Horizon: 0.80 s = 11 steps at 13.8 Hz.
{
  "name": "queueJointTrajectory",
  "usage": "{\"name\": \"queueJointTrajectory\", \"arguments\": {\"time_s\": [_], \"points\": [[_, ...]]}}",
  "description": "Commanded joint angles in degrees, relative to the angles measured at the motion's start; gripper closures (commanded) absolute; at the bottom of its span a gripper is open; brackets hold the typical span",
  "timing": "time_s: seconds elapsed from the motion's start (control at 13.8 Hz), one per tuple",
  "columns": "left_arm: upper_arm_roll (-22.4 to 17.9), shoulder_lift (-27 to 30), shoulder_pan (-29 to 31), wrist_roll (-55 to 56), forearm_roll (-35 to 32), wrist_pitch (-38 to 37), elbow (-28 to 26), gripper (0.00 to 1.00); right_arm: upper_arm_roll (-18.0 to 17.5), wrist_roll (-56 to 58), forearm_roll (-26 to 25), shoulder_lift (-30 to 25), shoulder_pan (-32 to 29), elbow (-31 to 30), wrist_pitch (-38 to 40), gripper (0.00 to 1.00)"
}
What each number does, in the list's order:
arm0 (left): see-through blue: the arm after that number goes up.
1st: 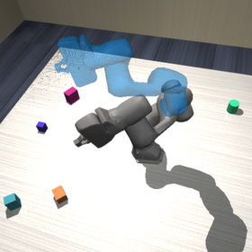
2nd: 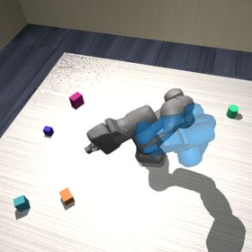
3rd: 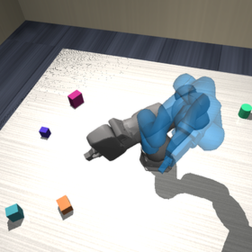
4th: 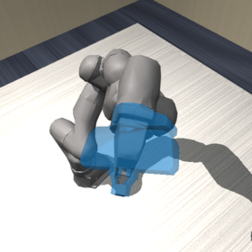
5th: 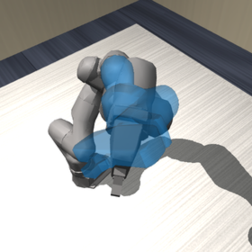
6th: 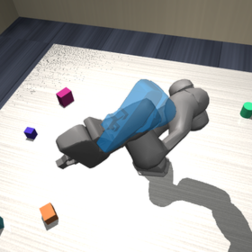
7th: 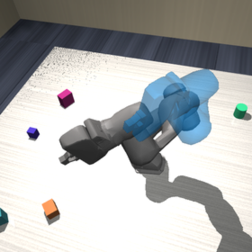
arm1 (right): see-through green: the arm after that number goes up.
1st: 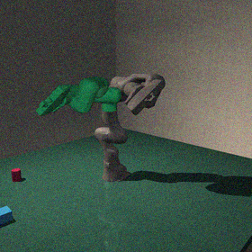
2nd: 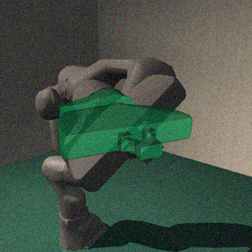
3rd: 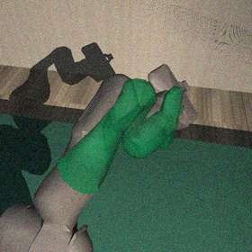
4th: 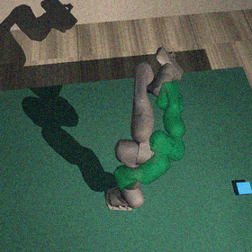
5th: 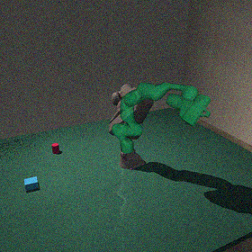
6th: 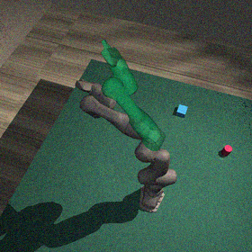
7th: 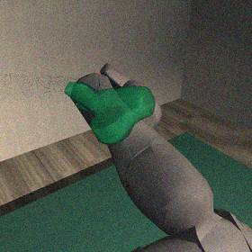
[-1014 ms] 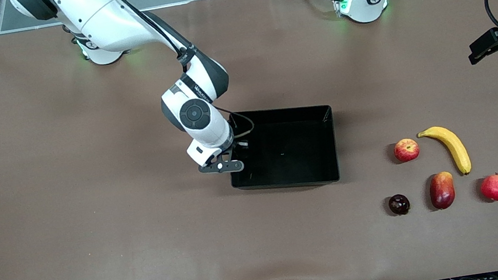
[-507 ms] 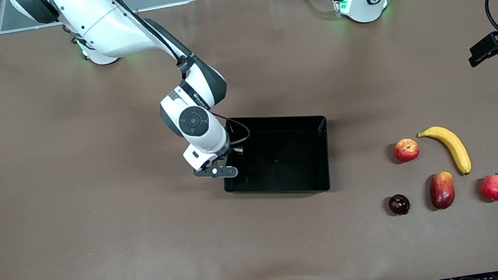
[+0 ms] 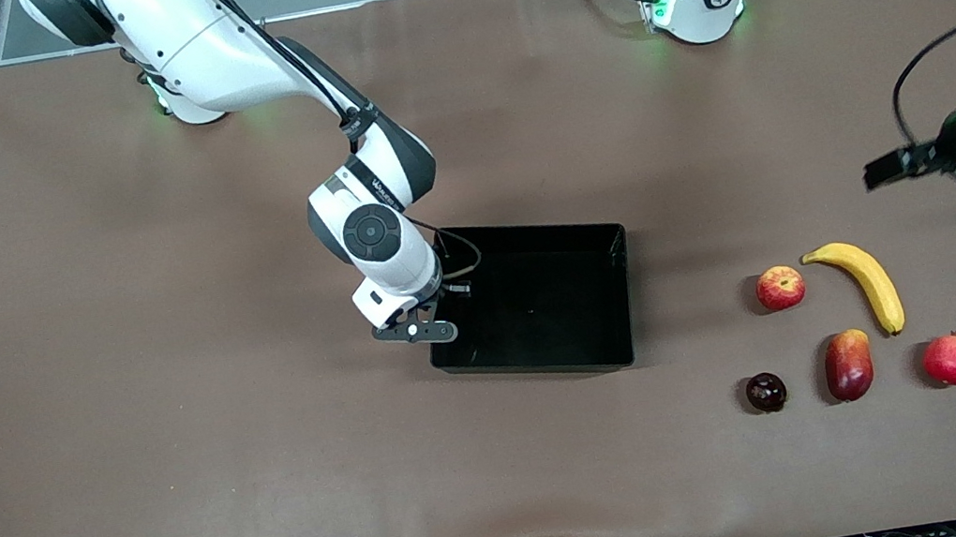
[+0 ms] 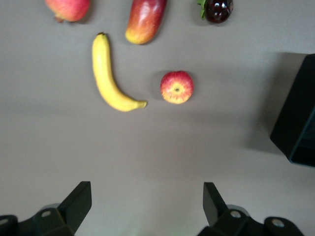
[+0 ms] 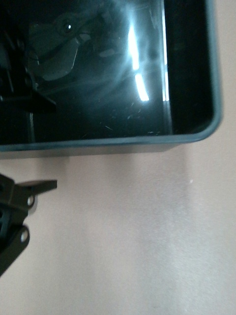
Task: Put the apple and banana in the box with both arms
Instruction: 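Reach the left gripper to the red apple while the right gripper withdraws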
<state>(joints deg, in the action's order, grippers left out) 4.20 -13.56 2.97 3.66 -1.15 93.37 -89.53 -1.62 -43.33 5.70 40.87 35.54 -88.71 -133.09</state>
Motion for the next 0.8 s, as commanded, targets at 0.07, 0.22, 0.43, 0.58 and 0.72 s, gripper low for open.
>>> {"name": "queueJointTrajectory", "arguments": {"time_s": [0.07, 0.22, 0.43, 0.58, 0.72], "points": [[0.28, -5.67, -0.77, -2.95, 0.00, 6.54, -0.73, 0.00, -0.22, -0.88, -0.51, -5.17, -1.61, 0.21, 4.67, 0.00], [0.28, -6.83, -0.86, -3.22, 0.00, 11.89, -4.49, 0.00, -0.22, -0.27, -0.42, -9.04, -3.10, 0.21, 7.57, 0.00], [0.28, -6.83, -0.86, -2.43, 0.35, 20.50, -10.73, 0.00, -0.22, 2.70, -0.42, -14.84, -7.13, 0.12, 12.75, 0.00], [0.28, -7.00, -0.86, -1.90, 0.44, 26.65, -14.60, 0.00, -0.31, 8.76, -0.34, -18.09, -11.87, -0.05, 15.83, 0.00], [0.28, -8.31, -0.86, -1.64, 0.79, 32.72, -17.07, 0.00, -0.31, 13.60, -0.34, -20.47, -15.48, -0.23, 18.91, 0.00]]}}
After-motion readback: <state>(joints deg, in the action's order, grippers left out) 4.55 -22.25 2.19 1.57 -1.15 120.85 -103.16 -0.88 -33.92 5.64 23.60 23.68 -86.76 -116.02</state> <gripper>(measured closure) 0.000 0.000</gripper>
